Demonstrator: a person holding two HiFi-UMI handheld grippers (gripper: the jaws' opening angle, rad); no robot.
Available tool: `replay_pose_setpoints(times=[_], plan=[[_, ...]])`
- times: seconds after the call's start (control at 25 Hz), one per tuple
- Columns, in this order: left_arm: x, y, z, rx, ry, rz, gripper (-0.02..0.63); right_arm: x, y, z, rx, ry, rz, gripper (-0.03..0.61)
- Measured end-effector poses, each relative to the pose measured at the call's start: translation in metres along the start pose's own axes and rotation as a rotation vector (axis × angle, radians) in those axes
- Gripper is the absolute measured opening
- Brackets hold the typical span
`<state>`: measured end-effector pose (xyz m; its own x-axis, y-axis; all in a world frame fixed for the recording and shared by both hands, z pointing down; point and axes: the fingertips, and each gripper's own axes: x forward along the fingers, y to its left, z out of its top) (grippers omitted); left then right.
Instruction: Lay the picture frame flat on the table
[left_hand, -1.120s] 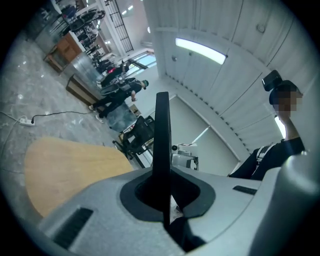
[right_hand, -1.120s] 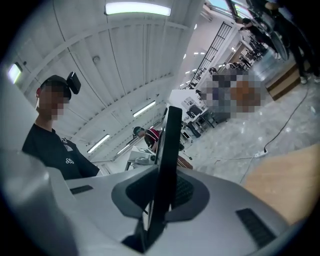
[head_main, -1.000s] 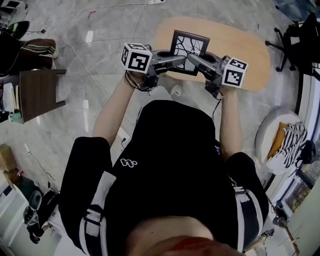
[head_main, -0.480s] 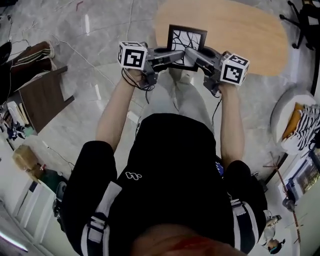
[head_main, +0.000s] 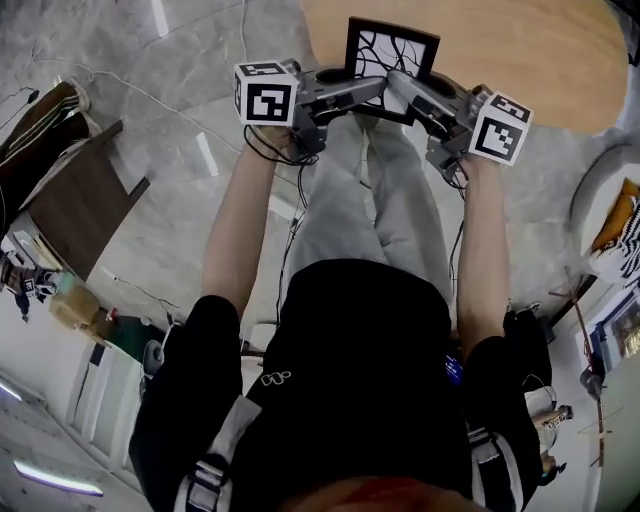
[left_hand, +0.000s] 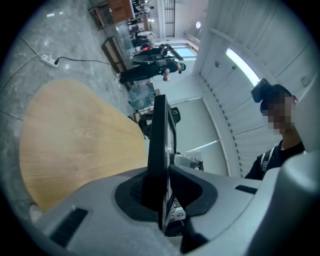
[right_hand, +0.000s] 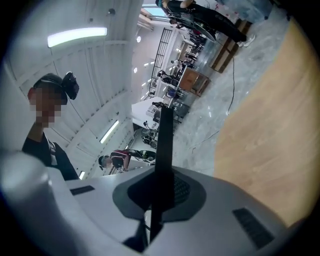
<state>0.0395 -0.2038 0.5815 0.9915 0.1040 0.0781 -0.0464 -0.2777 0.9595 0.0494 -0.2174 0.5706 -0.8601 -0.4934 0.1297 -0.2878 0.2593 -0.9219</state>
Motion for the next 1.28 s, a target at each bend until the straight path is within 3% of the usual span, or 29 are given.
replay_pose_setpoints(times=[0.12,0.24,0.32,0.4,0.48,0.52,0.72,1.08,1.28], plan=[[0.000,0.029,-0.008,0.033,0.019,0.033,0.077,0.004,-0.025,-0.010,0.030,-0.007,0.014,0.017],[-0.011,0.064,-0.013,0.113,0.021,0.149,0.110,0.004,-0.054,-0.016,0.057,-0.020,-0.007,0.017],[-0.024,0.091,-0.012,0.139,-0.019,0.258,0.110,0.001,-0.080,-0.014,0.071,-0.050,-0.052,0.017],[-0.046,0.119,-0.008,0.170,-0.092,0.419,0.108,0.002,-0.111,-0.010,0.076,-0.075,-0.107,0.017],[-0.071,0.142,-0.002,0.216,-0.159,0.576,0.011,0.014,-0.141,-0.009,0.084,-0.068,-0.149,0.017],[-0.080,0.149,-0.001,0.227,-0.175,0.615,0.009,0.022,-0.156,-0.010,0.091,-0.049,-0.173,0.017],[-0.083,0.153,-0.013,0.220,-0.170,0.644,0.009,0.040,-0.202,-0.023,0.088,0.062,-0.320,0.017],[-0.066,0.140,-0.027,0.261,-0.117,0.669,0.009,0.038,-0.216,-0.025,0.088,0.091,-0.420,0.018],[-0.065,0.144,-0.030,0.262,-0.105,0.683,0.009,0.036,-0.226,-0.024,-0.037,0.120,-0.561,0.050]])
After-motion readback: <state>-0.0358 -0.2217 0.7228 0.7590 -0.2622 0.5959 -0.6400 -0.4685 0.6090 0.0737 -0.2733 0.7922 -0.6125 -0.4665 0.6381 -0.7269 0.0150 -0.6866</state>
